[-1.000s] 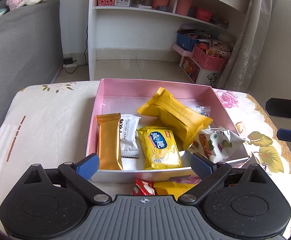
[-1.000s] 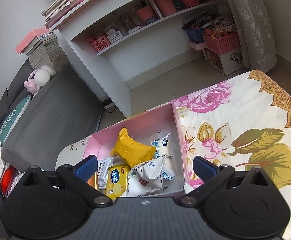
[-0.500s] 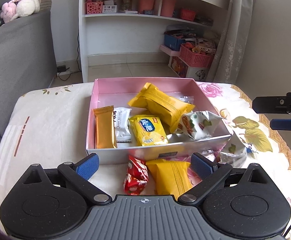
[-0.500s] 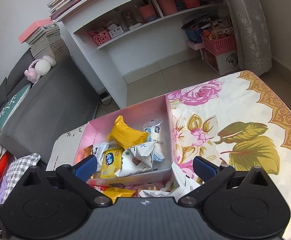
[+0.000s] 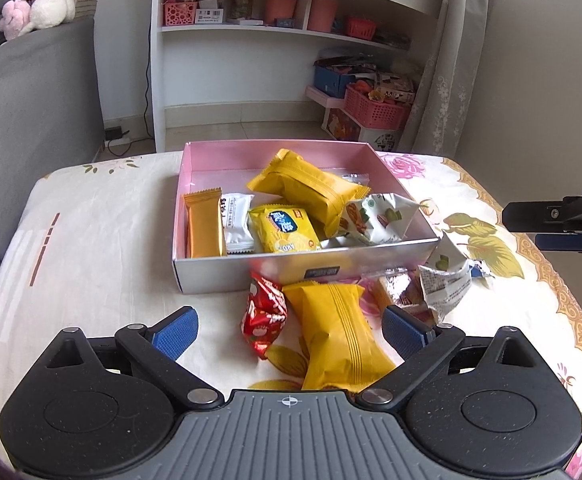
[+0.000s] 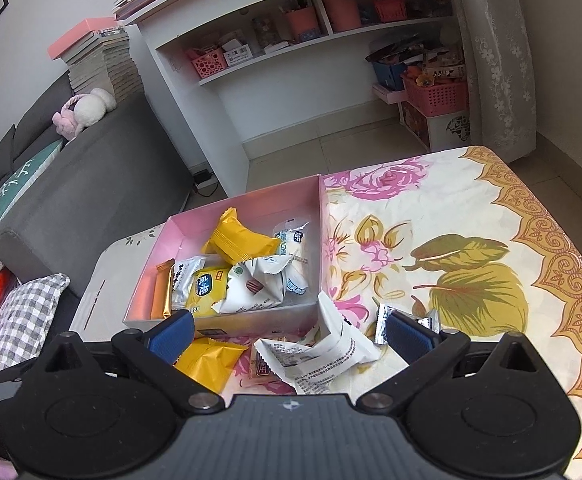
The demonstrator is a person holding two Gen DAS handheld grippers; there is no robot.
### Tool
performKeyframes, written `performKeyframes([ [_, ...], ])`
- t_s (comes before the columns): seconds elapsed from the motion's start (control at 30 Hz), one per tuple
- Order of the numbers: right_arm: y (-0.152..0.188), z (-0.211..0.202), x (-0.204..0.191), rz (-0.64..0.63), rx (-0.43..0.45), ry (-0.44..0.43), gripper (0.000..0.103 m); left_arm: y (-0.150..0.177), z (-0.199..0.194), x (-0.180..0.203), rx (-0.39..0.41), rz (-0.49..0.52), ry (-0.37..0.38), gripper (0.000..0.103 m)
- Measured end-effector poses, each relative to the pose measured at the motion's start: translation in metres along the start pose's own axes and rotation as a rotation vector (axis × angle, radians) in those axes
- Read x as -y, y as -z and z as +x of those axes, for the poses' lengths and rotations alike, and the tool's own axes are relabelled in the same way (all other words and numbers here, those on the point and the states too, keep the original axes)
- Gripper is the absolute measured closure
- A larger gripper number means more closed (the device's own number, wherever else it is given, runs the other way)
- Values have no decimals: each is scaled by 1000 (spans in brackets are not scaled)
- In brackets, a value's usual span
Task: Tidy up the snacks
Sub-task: 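Withdraw both tools from the box toward the snacks beside it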
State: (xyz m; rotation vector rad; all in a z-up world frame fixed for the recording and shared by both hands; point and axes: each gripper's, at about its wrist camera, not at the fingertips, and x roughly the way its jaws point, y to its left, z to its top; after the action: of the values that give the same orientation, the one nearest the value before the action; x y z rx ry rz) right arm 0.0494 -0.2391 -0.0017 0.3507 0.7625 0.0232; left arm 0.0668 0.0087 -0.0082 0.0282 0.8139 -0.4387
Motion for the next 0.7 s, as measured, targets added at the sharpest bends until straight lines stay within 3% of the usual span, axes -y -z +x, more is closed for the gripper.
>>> performKeyframes([
  [0.5, 25, -5, 2, -138, 41, 29, 6, 32, -6, -28, -4, -64, -22, 4],
  [0.7, 37, -1, 1, -215, 41, 7, 6, 41, -4, -33, 19, -76, 2, 4],
])
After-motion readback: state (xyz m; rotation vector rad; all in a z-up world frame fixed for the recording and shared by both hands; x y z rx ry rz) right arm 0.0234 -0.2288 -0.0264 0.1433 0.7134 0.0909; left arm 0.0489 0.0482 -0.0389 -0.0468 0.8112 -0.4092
